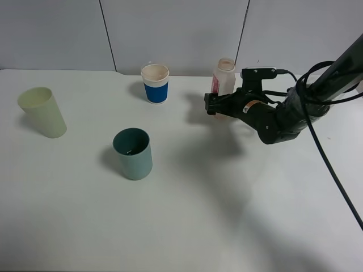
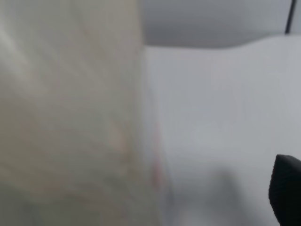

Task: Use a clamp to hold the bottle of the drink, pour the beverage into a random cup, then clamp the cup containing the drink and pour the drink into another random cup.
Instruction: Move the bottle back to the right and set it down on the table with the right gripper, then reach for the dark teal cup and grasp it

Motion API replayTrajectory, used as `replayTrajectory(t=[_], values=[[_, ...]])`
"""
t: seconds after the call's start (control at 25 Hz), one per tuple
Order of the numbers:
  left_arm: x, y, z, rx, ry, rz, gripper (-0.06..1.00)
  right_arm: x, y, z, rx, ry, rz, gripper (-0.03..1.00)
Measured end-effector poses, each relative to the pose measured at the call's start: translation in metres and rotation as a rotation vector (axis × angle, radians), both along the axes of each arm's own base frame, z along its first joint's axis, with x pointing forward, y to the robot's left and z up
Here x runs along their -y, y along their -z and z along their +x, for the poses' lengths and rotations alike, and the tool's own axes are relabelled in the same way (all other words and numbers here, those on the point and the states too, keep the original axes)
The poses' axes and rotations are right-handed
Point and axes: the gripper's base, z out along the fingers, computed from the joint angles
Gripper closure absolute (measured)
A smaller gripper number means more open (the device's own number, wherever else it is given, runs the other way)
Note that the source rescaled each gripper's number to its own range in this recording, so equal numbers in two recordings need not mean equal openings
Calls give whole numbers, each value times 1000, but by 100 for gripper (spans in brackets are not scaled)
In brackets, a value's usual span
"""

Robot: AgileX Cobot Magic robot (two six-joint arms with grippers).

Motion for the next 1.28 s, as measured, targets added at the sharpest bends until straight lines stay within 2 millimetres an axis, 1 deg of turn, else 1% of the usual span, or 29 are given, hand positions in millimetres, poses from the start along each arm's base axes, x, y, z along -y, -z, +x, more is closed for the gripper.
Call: replayTrajectory(t=[0.24,0.48,0.56,0.6,0.84,1.16,1.28], values=[[0,0,0,0,0,0,2,-1,-14,-1,-45,-13,-11,8],[0,0,0,0,0,0,2,-2,-38,-2,-18,-34,-31,8],[0,0,0,0,0,0,2,-2,-42,-2,-16,-37,-37,8],[0,0,0,0,0,0,2,-2,-52,-3,-4,-45,-47,8],[0,0,0,0,0,0,2,-1,-82,-7,13,-69,-85,8],[0,0,0,0,0,0,2,2,-132,-16,120,-75,-77,8],[0,0,0,0,0,0,2,3,-145,-19,143,-80,-79,8]])
